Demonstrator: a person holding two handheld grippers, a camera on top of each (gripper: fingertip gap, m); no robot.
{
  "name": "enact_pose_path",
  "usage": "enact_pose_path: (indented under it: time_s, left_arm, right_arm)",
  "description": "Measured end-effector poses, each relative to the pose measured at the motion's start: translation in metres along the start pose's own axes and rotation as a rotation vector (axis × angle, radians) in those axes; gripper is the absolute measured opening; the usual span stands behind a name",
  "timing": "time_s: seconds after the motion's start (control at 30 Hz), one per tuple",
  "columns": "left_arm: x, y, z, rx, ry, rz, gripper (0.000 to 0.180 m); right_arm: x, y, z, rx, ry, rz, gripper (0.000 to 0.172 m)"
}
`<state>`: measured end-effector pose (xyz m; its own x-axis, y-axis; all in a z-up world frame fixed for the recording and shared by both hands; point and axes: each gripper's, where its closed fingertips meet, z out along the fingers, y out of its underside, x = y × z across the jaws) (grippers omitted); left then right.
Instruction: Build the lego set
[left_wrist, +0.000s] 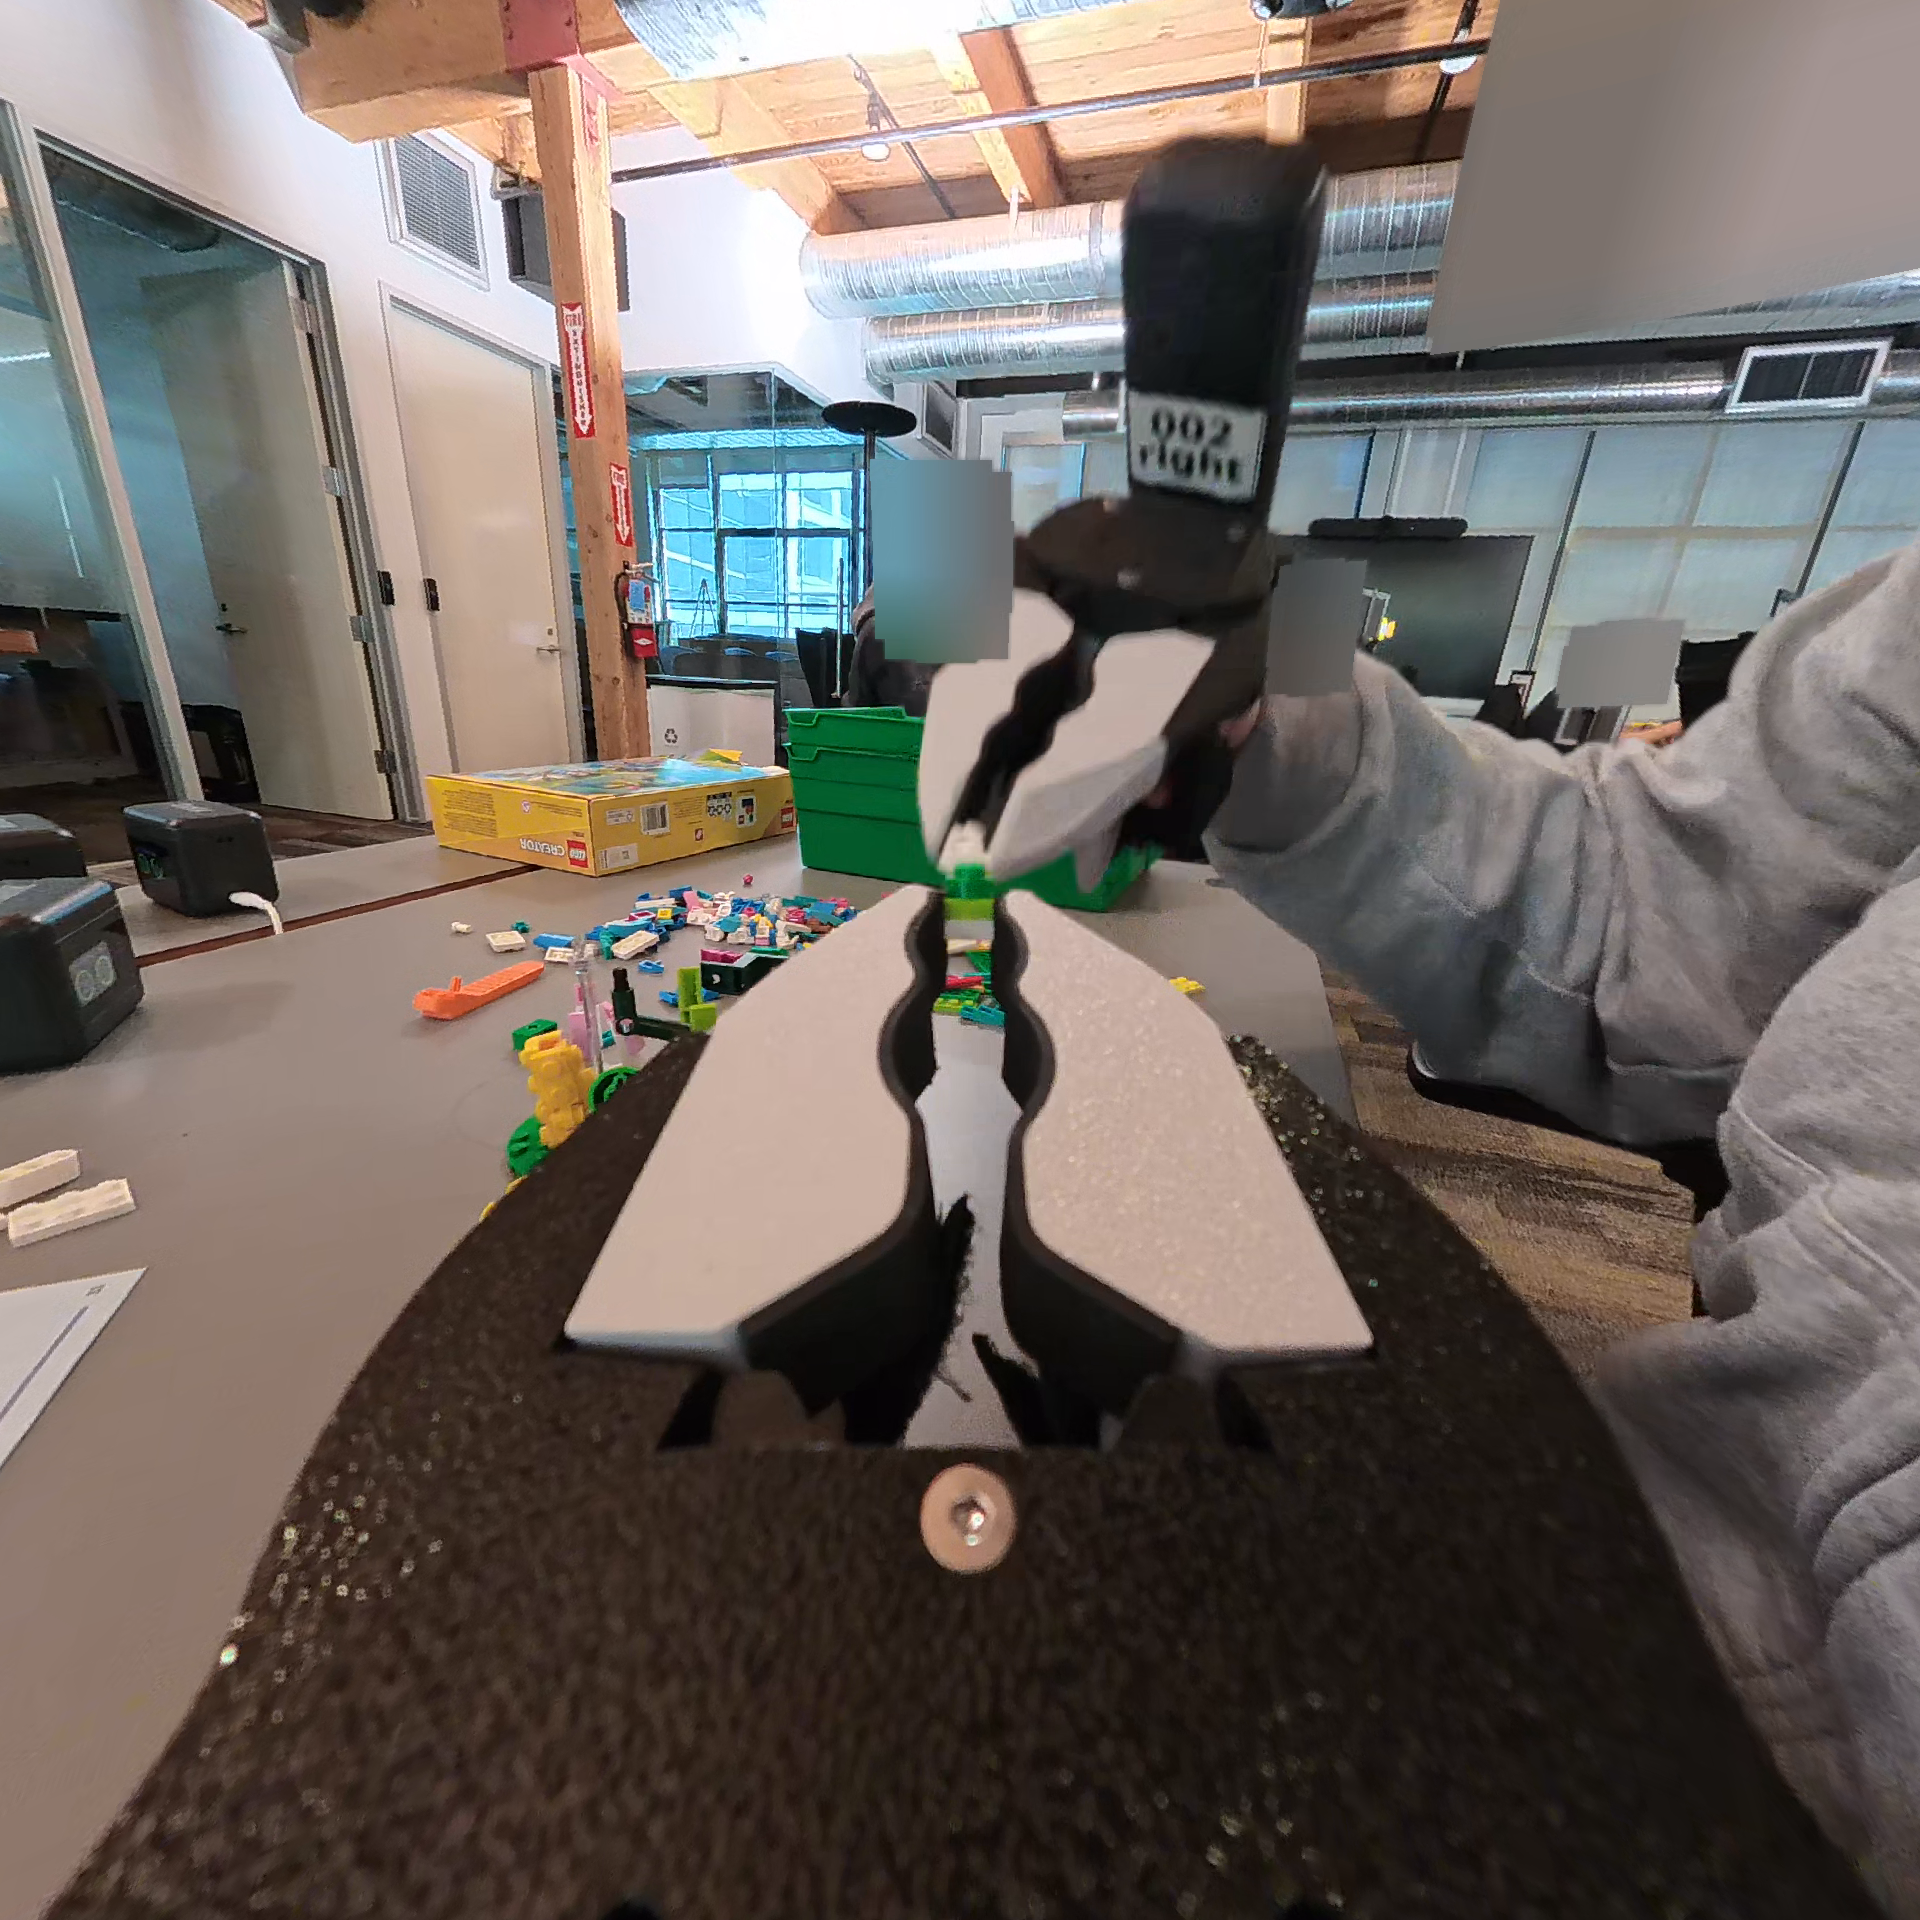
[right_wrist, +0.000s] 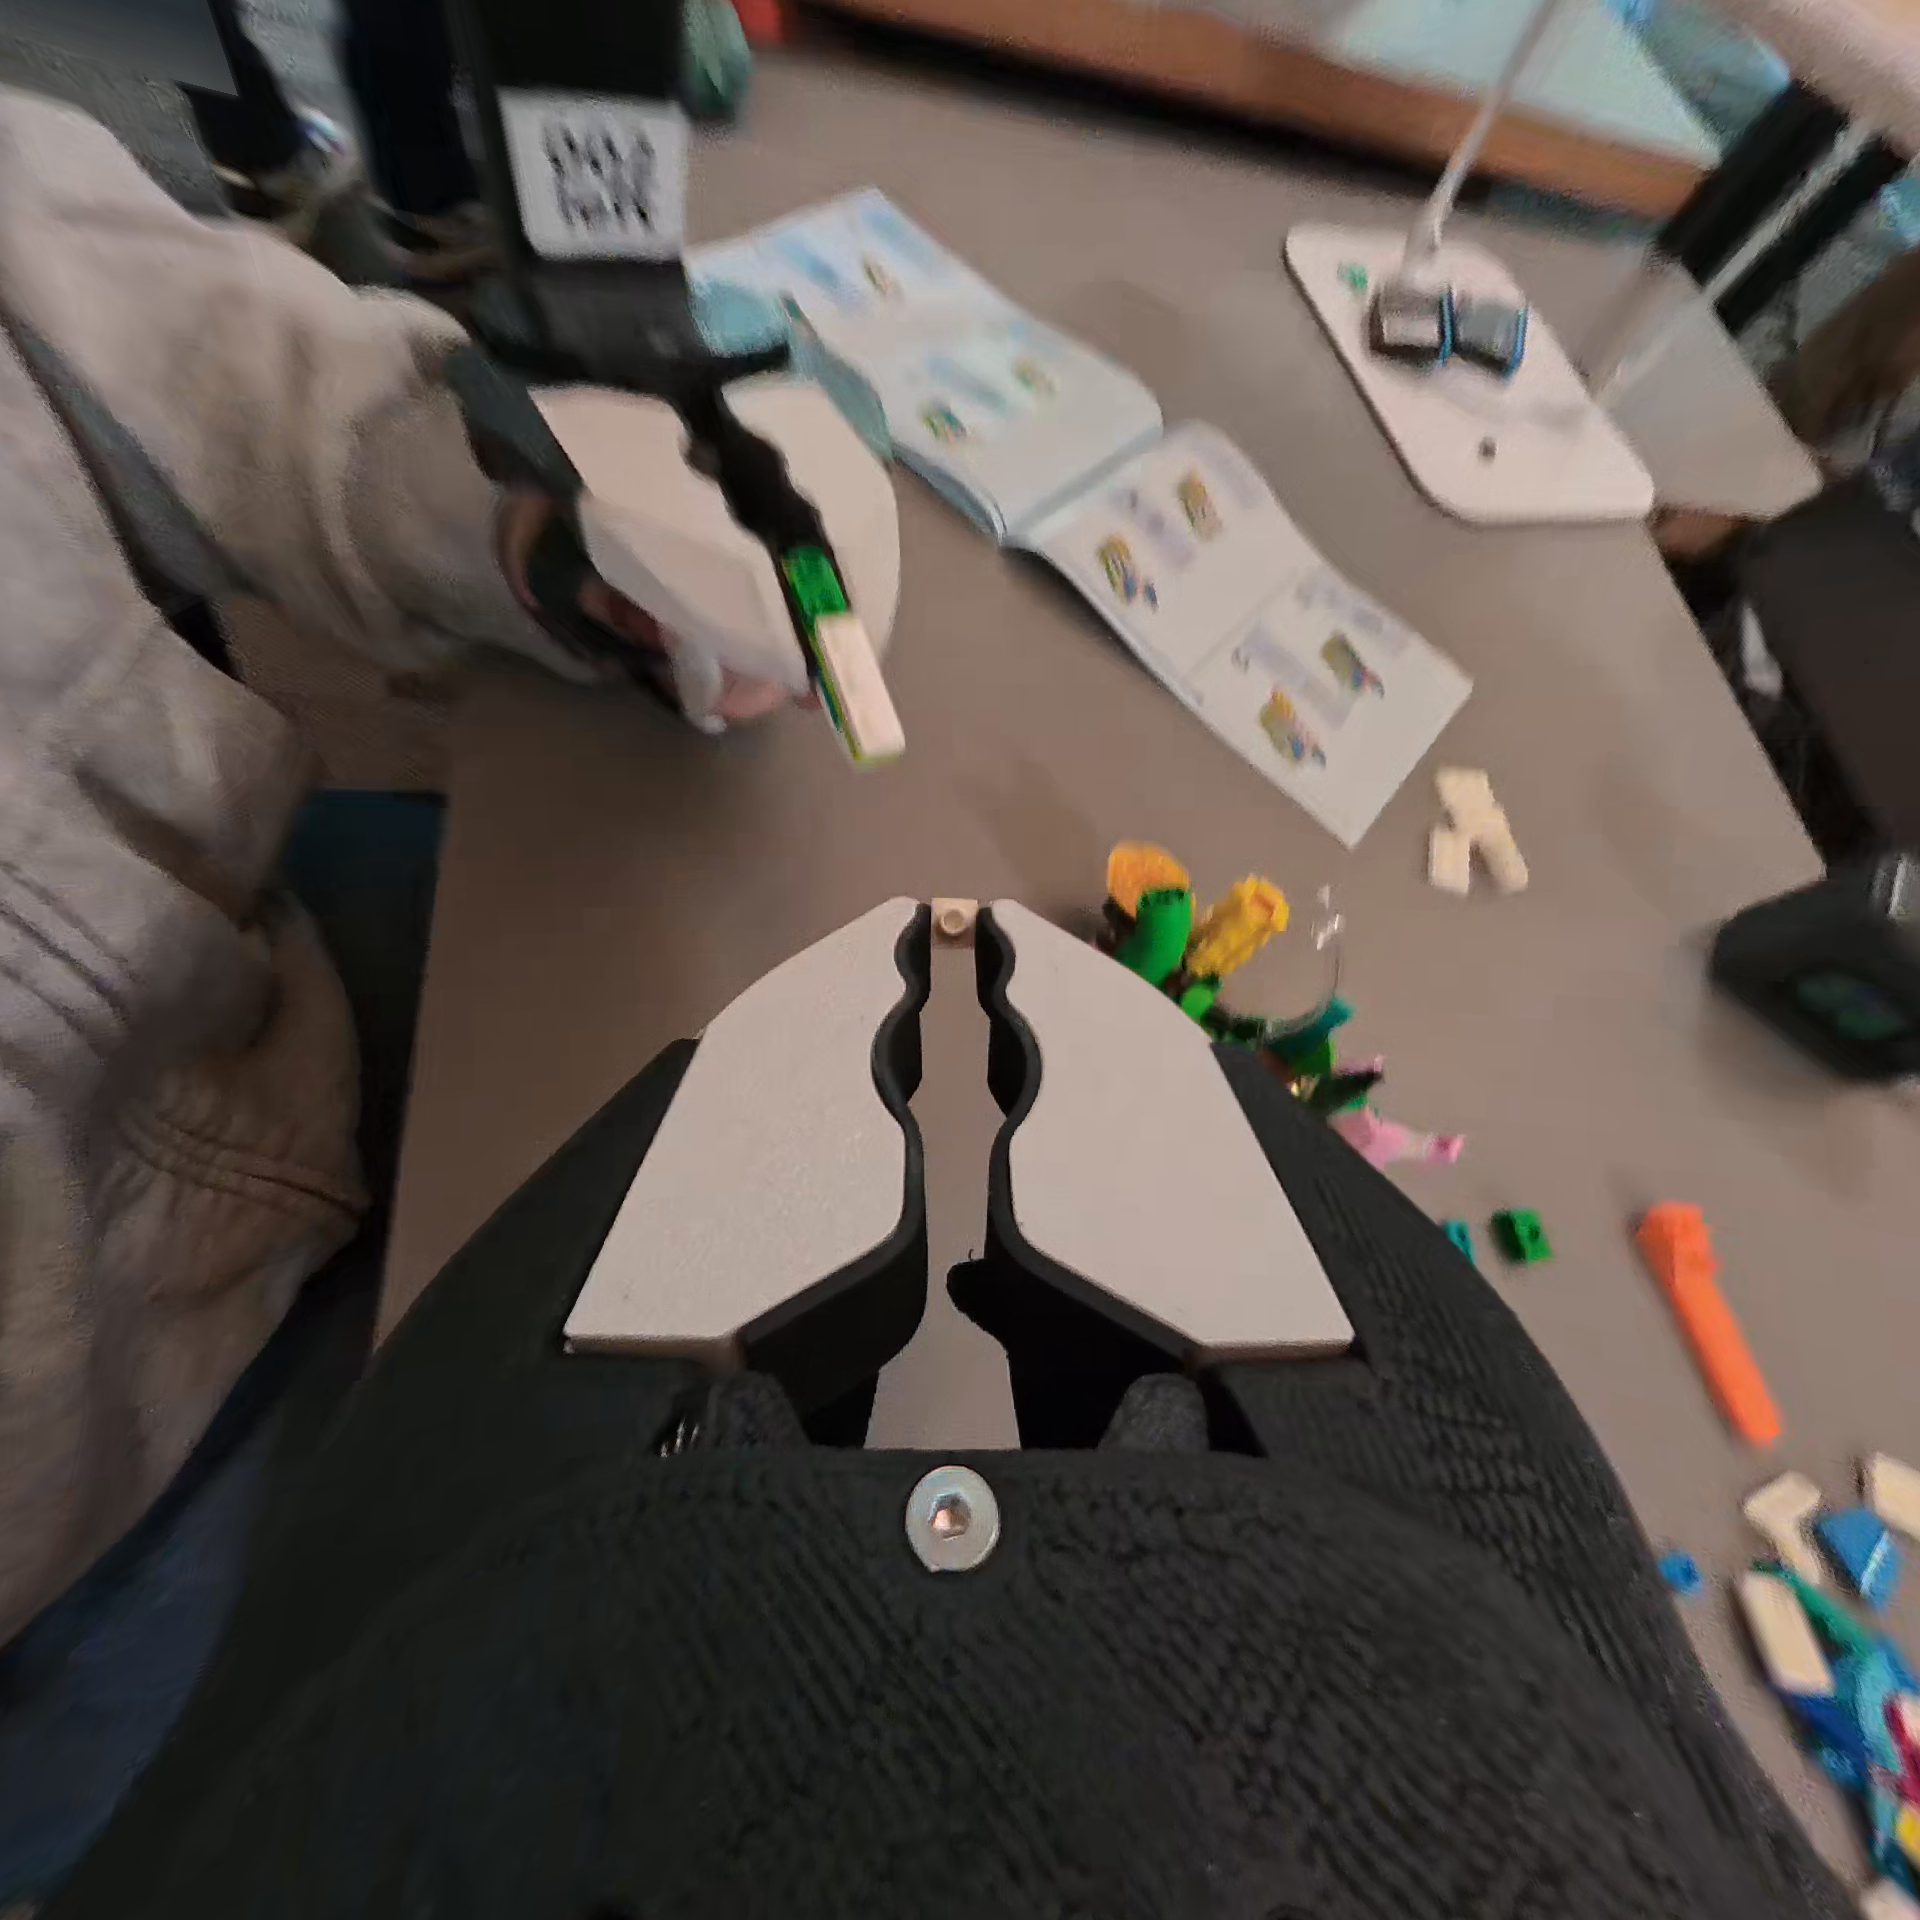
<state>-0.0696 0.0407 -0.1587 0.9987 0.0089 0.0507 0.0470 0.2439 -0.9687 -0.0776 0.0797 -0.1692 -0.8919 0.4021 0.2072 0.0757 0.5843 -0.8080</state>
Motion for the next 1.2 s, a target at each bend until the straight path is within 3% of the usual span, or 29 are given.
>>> enact_pose_path:
  time_s: [0.03,0.13,0.43,1.2]
  left_arm:
    - [0.001,0.0,0.0,-0.002,0.006,0.003,0.008]
    - [0.006,0.001,0.001,-0.01,0.035,0.016,0.008]
    - [0.023,-0.002,0.0,0.02,0.137,0.029,0.008]
    - [0.026,-0.002,0.0,0.017,0.134,0.085,0.008]
  right_arm:
    - [-0.004,-0.012,-0.005,0.034,-0.042,-0.019,0.007]
    - [-0.015,-0.032,-0.01,0.045,-0.157,-0.043,0.007]
    - [-0.032,-0.035,-0.003,-0.064,-0.365,-0.073,0.007]
    - [-0.039,-0.03,0.0,-0.135,-0.372,-0.12,0.007]
